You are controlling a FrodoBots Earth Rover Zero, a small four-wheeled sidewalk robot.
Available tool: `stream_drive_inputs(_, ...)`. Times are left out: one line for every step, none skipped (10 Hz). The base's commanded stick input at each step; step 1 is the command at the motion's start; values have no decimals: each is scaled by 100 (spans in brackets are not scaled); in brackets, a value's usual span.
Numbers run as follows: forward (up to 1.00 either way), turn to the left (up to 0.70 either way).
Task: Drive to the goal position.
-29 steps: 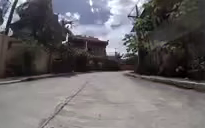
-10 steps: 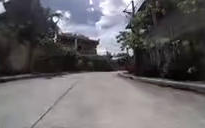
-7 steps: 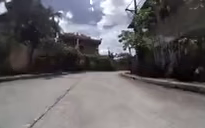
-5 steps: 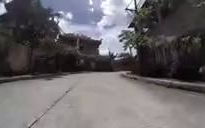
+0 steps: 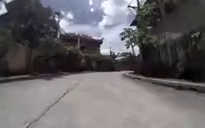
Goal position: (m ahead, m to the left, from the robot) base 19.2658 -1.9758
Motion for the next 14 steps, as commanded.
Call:
stream_drive_inputs(70, 0)
stream_drive_inputs(70, 0)
stream_drive_inputs(70, 0)
stream_drive_inputs(70, 0)
stream_drive_inputs(70, 0)
stream_drive_inputs(70, 0)
stream_drive_inputs(70, 0)
stream_drive_inputs(70, 0)
stream_drive_inputs(70, 0)
stream_drive_inputs(70, 0)
stream_drive_inputs(70, 0)
stream_drive_inputs(70, 0)
stream_drive_inputs(70, 0)
stream_drive_inputs(70, 0)
